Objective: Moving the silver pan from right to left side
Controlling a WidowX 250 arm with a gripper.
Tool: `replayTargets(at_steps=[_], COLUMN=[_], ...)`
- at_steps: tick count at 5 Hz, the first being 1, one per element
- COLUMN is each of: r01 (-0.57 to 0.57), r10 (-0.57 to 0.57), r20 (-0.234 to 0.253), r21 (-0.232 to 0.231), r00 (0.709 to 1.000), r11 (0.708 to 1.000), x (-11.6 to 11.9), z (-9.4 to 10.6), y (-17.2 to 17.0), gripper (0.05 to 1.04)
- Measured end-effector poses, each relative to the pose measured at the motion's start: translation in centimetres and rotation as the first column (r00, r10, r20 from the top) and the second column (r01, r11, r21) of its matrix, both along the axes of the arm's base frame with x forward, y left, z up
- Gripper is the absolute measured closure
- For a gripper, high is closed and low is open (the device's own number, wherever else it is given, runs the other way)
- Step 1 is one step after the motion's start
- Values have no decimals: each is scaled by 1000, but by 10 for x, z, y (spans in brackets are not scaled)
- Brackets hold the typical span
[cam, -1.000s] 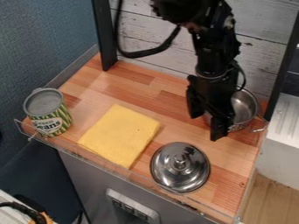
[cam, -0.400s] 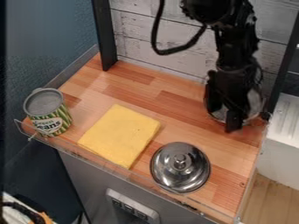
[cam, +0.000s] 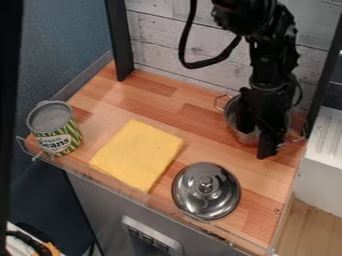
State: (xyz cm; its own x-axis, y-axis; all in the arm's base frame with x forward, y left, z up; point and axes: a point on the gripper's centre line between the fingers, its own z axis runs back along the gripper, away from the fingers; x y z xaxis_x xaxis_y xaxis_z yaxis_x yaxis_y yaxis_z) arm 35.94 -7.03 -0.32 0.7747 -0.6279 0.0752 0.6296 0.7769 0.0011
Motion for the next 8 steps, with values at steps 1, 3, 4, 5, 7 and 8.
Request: replayTargets(at_steps=[1, 3, 4, 5, 7, 8], r01=[6, 31, 38, 39, -82, -228], r10=[-6, -31, -38, -39, 82, 224], r20=[-3, -18, -22, -14, 77, 82], r21=[-1, 4, 13, 11, 2, 37], r00=[1000, 999, 999, 999, 994, 971], r11=[1000, 1000, 999, 999, 997, 973], x=[-1, -7, -9, -10, -11, -19], z=[-1, -5, -6, -1, 58, 75], y=[-1, 1, 2, 2, 18, 60], gripper=[131, 715, 916, 983, 1016, 1016])
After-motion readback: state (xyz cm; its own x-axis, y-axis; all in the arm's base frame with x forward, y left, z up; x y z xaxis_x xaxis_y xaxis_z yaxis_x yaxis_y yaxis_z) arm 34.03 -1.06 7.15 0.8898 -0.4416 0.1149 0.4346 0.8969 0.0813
